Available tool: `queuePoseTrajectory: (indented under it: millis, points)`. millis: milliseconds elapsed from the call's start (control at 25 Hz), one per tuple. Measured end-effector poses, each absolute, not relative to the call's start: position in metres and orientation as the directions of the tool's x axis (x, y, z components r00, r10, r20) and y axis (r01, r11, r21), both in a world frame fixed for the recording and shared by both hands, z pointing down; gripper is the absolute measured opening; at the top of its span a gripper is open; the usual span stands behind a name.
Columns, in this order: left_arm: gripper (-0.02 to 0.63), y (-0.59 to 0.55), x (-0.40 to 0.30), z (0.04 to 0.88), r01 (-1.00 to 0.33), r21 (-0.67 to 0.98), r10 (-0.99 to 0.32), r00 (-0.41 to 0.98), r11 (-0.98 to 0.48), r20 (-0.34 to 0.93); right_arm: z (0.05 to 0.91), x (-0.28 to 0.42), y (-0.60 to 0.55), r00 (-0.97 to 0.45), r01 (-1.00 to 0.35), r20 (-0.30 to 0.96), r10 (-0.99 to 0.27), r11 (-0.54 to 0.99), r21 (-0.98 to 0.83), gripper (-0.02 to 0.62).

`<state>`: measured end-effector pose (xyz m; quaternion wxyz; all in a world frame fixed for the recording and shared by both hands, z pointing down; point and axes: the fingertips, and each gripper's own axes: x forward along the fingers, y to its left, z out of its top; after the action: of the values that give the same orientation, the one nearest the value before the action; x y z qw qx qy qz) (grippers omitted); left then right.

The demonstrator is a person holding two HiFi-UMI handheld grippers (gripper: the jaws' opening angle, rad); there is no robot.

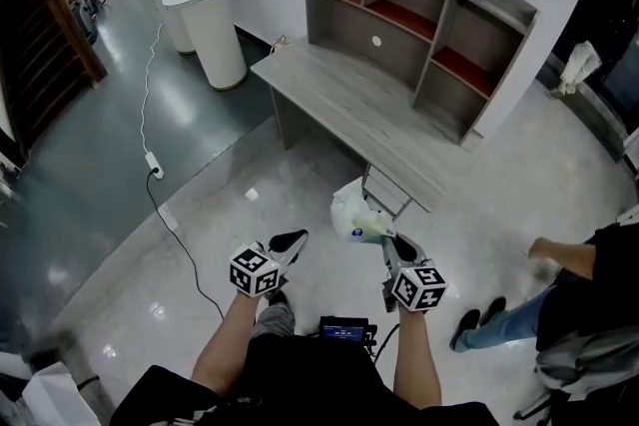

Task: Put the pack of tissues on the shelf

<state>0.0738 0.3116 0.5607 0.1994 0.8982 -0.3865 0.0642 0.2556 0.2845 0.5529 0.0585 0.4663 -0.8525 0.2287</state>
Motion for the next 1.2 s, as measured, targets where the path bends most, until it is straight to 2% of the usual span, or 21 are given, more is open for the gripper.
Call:
queuePoseTrajectory:
  millis: [680, 1200]
  points:
    - [0.002, 0.265, 0.086, 0.566, -0.680, 0.340, -0.641, 0.731, -0.650, 0.236, 0.552, 0.277, 0.254, -0.496, -0.860, 0.330, -0.803, 0.404, -0.311, 0.026]
    - [0.002, 0.185, 0.042, 0.562, -0.640, 0.352, -0.604, 0.766, -0.683, 0.221, 0.547, 0.232, 0.190, -0.451, -0.885, 0.345, -0.823, 0.362, -0.293, 0.026]
